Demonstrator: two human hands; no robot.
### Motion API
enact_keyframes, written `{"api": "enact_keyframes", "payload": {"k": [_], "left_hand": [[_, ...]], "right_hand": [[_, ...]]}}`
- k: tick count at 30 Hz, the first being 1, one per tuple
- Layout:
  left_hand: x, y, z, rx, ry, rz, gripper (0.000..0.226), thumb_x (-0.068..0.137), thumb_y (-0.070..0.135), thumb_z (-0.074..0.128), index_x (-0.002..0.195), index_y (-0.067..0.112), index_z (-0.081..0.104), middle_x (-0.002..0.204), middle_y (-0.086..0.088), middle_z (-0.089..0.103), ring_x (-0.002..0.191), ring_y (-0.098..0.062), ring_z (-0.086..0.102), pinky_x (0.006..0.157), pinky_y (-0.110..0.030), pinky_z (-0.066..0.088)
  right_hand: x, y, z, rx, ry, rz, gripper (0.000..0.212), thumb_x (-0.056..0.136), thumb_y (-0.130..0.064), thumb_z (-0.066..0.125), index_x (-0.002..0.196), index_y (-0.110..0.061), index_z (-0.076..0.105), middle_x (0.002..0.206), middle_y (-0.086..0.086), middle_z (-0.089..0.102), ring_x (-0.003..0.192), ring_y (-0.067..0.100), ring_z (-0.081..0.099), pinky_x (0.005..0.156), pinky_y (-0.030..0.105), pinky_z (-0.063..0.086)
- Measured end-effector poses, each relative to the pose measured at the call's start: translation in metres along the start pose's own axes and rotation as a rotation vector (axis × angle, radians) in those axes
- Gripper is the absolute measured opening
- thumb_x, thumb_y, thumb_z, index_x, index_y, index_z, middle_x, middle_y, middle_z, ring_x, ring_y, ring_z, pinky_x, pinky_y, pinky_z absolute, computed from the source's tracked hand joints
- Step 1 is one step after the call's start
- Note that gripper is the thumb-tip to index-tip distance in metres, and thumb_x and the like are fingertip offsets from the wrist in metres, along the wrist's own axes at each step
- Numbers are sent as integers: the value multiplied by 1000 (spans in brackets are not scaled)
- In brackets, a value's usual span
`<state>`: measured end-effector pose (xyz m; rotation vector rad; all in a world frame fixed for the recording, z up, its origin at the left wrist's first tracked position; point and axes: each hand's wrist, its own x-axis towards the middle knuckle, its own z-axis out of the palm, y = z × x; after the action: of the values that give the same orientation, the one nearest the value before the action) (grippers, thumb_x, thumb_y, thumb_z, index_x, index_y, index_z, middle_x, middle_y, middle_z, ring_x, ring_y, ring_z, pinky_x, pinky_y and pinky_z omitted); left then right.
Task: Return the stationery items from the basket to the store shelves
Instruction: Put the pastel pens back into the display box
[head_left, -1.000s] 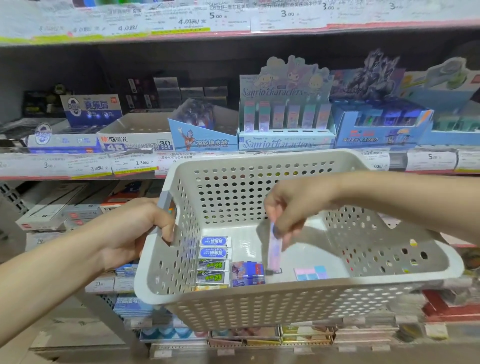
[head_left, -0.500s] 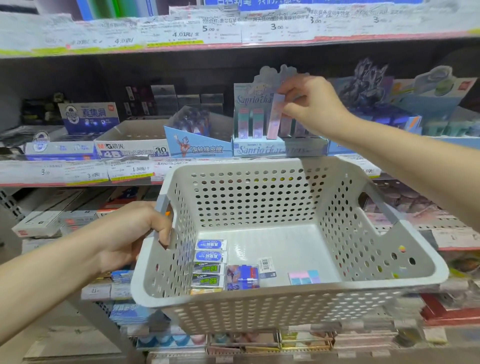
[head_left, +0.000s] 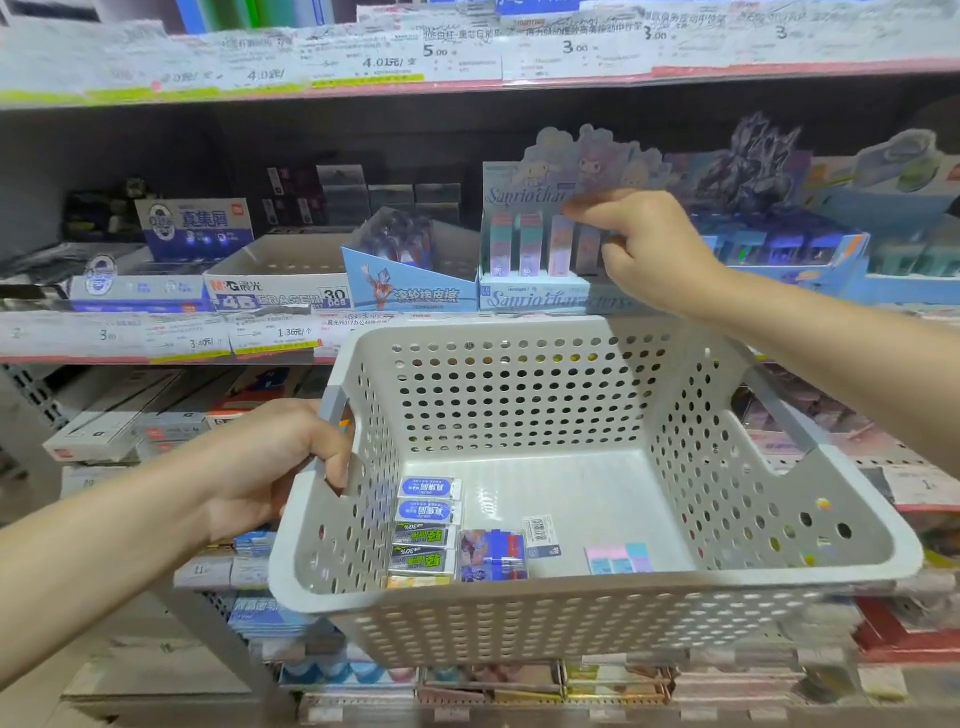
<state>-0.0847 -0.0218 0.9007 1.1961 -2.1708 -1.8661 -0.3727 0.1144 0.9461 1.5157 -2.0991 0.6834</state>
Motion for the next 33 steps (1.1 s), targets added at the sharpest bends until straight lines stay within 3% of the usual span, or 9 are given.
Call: {"api": "enact_keyframes", "payload": {"k": [11, 13, 15, 17, 19, 24, 27, 31, 33], "left_hand": [[1, 4, 4, -14, -25, 14, 57, 39, -3, 48, 95, 1, 58, 80, -23, 53, 64, -31, 52, 60, -32, 49], [2, 4, 4, -13, -18, 14, 57, 39, -3, 48, 95, 1, 58, 78, -23, 52, 61, -30, 52, 58, -30, 49], [3, 4, 5, -9, -14, 14, 59, 38, -3, 49, 97, 0, 59, 78, -23, 53, 62, -31, 53, 59, -31, 48], [3, 4, 6, -7, -12, 18, 60, 38, -3, 49, 98, -2, 59, 76, -24, 53, 60, -31, 53, 61, -31, 45], [4, 4, 6, -3, -9, 25, 63, 38, -3, 49, 100, -3, 60, 74, -22, 53, 57, -30, 53, 60, -30, 45], [3, 5, 7, -2, -30, 42, 56, 38, -4, 49, 92, 0, 59, 67, -19, 54, 53, -29, 54, 54, -28, 49], [4, 4, 7, 6, -25, 53, 56, 37, -4, 48, 92, -1, 60, 65, -19, 56, 49, -28, 56, 50, -28, 51], [4, 2, 6, 3, -17, 51, 59, 34, -4, 50, 92, -1, 60, 69, -21, 54, 53, -29, 54, 56, -30, 47], [5, 1, 6, -5, -22, 44, 65, 30, -3, 52, 94, -1, 60, 74, -23, 53, 59, -30, 52, 60, -31, 46]], "right_hand": [[-1, -4, -10, -50, -154, 20, 65, 79, 12, 36, 140, -9, 44, 140, 14, 48, 131, 29, 43, 109, 35, 35], [-11, -16, -13, 1, -81, -9, 64, 78, 8, 40, 140, -9, 41, 133, 13, 50, 124, 27, 47, 102, 37, 38], [-24, -32, -13, 58, -48, -84, 45, 76, 4, 43, 117, -7, 57, 110, 8, 61, 103, 24, 56, 89, 37, 46], [-37, -45, -8, 28, -236, -102, 26, 75, 1, 45, 88, -9, 65, 84, 3, 66, 83, 23, 60, 76, 35, 49], [-52, -55, 5, -45, -647, -42, 21, 78, -3, 48, 81, -10, 69, 73, 3, 68, 77, 24, 62, 71, 31, 50], [-95, -61, 42, -245, -1458, -38, 33, 95, -8, 41, 122, -1, 58, 120, 13, 61, 111, 30, 56, 74, 20, 40], [-108, -59, 51, -265, -1640, -129, 33, 99, -14, 39, 128, -2, 52, 109, 6, 50, 99, 25, 48, 74, 20, 30], [-114, -57, 56, -347, -1674, -189, 35, 100, -9, 35, 133, -3, 46, 136, 11, 43, 123, 28, 43, 76, 22, 28], [-113, -58, 55, -337, -1675, -234, 35, 98, -8, 37, 130, -3, 47, 130, 11, 44, 112, 27, 45, 75, 25, 31]]}}
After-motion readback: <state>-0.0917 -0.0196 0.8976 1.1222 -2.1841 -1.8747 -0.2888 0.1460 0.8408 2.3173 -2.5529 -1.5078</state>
